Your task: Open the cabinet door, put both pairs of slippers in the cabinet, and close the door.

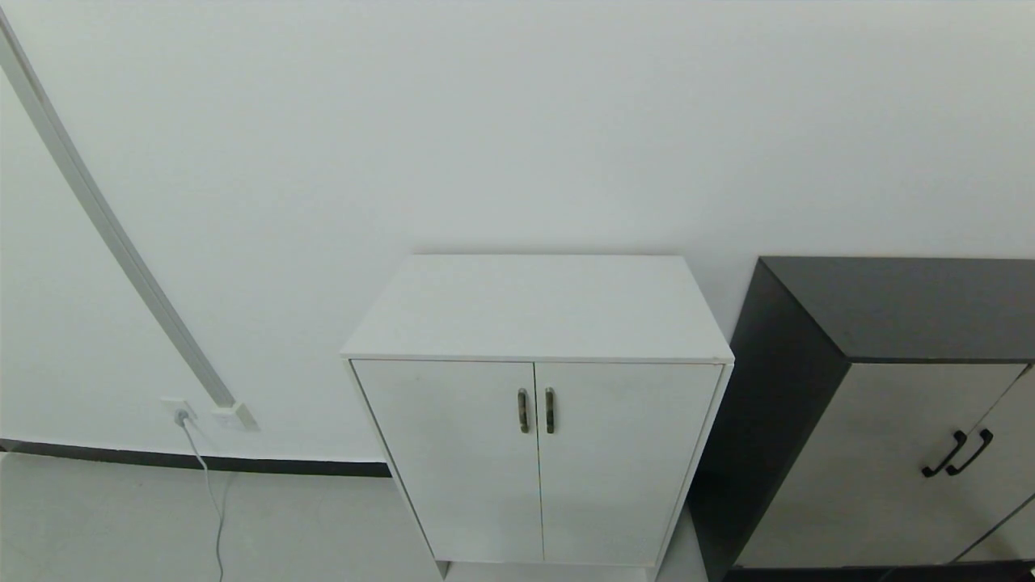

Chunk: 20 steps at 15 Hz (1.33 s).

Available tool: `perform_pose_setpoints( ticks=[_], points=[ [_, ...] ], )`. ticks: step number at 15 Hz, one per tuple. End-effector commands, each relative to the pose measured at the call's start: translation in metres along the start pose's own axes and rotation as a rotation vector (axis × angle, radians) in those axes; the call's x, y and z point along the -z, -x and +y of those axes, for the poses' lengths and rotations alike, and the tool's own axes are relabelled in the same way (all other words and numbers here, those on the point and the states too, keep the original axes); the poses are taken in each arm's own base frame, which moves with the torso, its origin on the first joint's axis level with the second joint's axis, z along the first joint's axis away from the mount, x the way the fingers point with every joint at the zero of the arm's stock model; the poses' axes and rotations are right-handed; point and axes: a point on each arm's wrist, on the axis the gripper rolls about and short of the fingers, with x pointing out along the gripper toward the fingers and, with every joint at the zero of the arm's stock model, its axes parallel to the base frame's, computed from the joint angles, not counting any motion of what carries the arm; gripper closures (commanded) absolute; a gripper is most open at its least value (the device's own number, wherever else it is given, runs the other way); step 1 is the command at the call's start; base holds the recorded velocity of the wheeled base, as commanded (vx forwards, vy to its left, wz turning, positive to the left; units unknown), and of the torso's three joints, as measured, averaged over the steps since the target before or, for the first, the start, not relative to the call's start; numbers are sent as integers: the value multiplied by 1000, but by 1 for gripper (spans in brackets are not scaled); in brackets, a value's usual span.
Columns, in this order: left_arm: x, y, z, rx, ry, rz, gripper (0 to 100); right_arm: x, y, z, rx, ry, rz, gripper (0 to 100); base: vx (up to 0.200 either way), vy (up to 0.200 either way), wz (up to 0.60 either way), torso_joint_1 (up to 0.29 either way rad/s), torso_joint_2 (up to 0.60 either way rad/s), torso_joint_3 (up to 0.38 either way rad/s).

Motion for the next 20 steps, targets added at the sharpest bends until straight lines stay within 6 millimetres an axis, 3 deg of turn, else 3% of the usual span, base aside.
perform_pose_setpoints(
  ticks=[1,6,11,15,20],
  points=[
    [0,0,0,0,1,0,100,1,2,1,-46,-21,-22,100,0,0,0,0,0,0],
    [0,0,0,0,-2,0,100,7,-2,3,-142,-8,-19,100,0,0,0,0,0,0],
    [0,0,0,-2,-1,0,100,8,2,6,84,-43,-58,100,0,0,0,0,0,0],
    [0,0,0,-2,-1,0,100,12,11,9,155,-35,-185,100,0,0,0,0,0,0],
    [0,0,0,-2,-1,0,100,12,11,8,222,-152,-199,100,0,0,0,0,0,0]
  ],
)
